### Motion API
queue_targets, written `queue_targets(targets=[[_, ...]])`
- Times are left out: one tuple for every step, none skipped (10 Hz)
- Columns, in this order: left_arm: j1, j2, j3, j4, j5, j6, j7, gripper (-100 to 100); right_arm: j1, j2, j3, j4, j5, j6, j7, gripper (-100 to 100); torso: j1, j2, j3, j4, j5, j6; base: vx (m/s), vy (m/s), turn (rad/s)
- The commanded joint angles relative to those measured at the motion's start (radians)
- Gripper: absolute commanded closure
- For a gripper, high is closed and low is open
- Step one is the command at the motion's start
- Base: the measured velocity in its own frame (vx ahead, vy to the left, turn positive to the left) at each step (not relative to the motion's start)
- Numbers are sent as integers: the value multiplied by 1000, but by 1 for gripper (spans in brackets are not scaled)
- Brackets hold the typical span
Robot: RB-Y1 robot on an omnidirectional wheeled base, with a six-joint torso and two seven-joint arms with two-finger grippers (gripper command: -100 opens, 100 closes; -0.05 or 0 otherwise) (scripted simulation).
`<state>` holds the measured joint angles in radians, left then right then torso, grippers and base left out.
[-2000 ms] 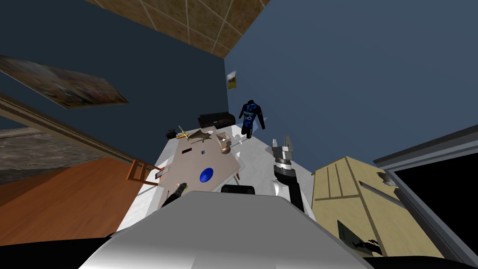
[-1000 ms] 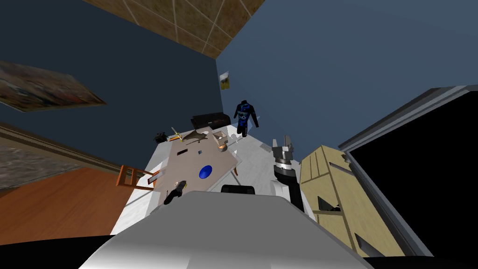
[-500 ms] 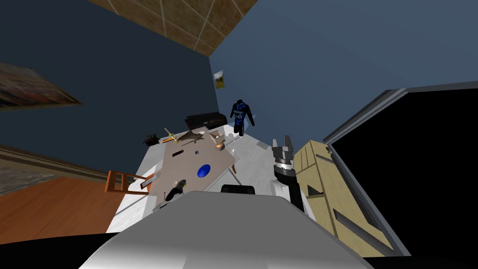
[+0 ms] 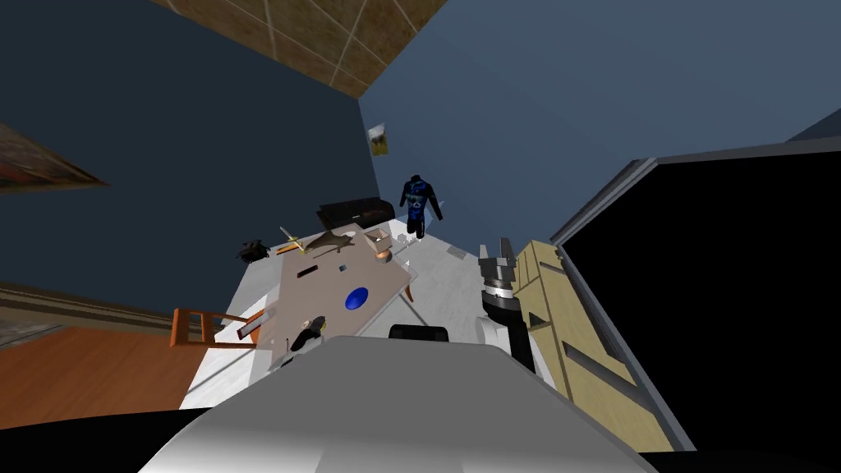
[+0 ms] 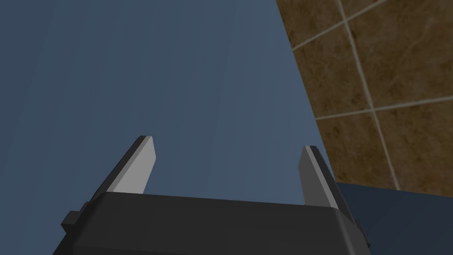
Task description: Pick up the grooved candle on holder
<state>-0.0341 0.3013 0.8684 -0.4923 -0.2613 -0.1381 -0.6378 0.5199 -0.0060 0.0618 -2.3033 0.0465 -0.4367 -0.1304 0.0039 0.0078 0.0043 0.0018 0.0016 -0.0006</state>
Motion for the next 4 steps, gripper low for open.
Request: queue_targets(targets=[[-9,-6,50,-6,-19,18,-7,100,0,0,0,0,0,0,0,0,0,0,0,0,0,0,-103,-12,-152],[-9,-6,61,-6,-19,18,-7,100,0,0,0,0,0,0,0,0,0,0,0,0,0,-2,-50,-8,14],[-12,-5,52,-4,-19,17,-9,100,0,0,0,0,0,0,0,0,0,-1,-1,-1,0,-3,-17,-3,19],[-11,-5,55,-3,-19,17,-10,0,0,0,0,0,0,0,0,0,1,-4,-2,-1,0,-2,-6,-1,2]])
